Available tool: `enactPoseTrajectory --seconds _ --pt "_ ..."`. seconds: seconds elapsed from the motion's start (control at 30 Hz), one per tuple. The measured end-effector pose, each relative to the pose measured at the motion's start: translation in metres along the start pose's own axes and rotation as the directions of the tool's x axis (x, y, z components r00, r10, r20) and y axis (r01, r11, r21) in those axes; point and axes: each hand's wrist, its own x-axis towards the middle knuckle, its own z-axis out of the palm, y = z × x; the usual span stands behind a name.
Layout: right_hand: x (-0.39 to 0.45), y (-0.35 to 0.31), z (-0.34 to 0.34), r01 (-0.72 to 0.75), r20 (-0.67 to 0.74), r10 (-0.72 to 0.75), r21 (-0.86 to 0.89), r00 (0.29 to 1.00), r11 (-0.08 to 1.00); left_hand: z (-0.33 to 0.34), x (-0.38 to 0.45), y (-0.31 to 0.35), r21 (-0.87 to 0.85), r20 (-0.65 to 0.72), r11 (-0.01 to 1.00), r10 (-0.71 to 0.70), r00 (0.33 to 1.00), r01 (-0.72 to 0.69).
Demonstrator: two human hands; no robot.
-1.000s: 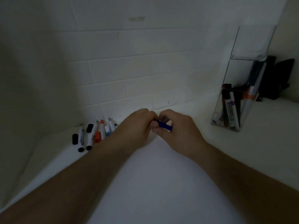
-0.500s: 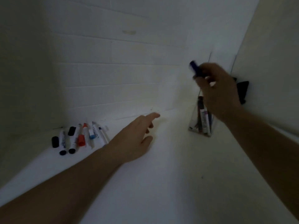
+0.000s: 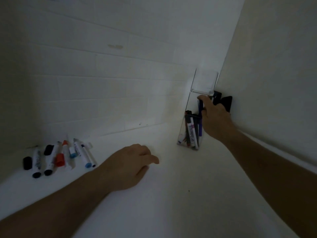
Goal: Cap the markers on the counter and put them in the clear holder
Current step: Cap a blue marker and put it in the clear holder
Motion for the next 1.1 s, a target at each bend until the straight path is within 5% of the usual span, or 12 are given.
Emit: enactPoseTrajectory --seconds 0.23,0.53,0.73,0.87,1.0,1.1 --pt "0.0 0.011 0.001 -0.014 -0.114 0.033 0.158 0.993 0.987 -0.002 0.0 -0.001 0.019 -0.015 1.0 0.01 1.0 -0.01" --pt "-0.002 0.021 0.018 -0.068 0.066 0.064 0.074 0.996 0.995 -0.003 0.0 0.001 0.037 -0.009 0.999 0.015 1.0 -0.014" --pt "-0.025 -0.017 0.026 0.135 -0.285 -0.137 -0.027 0.949 0.99 -0.011 0.001 -0.004 0.014 -0.031 1.0 -0.004 0.999 0.005" --pt "-0.057 -0.081 0.063 0.357 -0.1 -0.343 0.214 0.934 0.909 -0.038 -0.001 -0.022 0.025 -0.129 0.993 -0.11 0.986 0.115" --pt "-0.07 -0.147 0.1 0.267 0.141 -0.386 0.509 0.912 0.818 -0.083 -0.02 -0.062 0.096 -0.316 0.913 -0.351 0.882 0.398" --pt "-0.07 -0.193 0.112 0.249 0.229 -0.458 0.595 0.859 0.764 -0.107 -0.04 -0.087 0.029 -0.488 0.771 -0.545 0.682 0.636"
